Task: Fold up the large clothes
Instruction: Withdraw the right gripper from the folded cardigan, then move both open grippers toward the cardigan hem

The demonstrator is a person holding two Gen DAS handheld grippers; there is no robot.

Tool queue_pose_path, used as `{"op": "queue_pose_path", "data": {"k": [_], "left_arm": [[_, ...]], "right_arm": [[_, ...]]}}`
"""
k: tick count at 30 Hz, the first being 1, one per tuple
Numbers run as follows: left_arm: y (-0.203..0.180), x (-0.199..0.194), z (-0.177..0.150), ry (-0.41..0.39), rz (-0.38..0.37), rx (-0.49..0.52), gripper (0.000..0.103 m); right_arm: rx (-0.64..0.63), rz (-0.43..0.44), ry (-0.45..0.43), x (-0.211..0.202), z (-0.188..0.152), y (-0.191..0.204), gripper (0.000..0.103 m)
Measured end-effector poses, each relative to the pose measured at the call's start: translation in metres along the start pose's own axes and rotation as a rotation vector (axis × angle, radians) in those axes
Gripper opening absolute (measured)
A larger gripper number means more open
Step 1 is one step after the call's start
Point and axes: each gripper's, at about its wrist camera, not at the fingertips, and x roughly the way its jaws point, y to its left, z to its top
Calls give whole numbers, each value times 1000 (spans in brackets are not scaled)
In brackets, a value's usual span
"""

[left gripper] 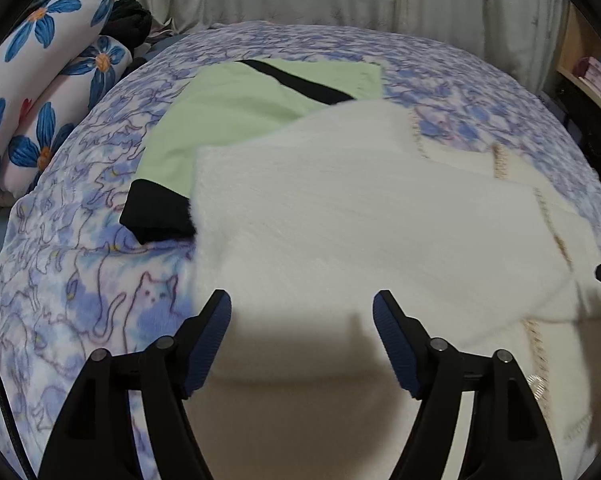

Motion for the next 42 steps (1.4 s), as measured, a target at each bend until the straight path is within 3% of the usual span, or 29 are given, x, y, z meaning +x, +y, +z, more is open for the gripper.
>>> {"op": "queue_pose_path", "data": {"k": [6,19,25,34,42], "left_arm": [[-9,-37,-18,-15,-28,25,73],[1,-111,-59,-68,-14,52,73],[9,-136,-81,-88,5,70,82],[26,-166,-116,-94,0,59,83],[58,-167,-162,-39,-11,15,83]], "right_arm": [[-54,5,-13,-30,-15,11,70],[-76,57,-77,-101,-51,16,70],[-84,69,-79,-117,-72,14,71],[-117,93,-95,-148,-112,6,71],[-155,83,-87,-174,-151,-22,71]]}}
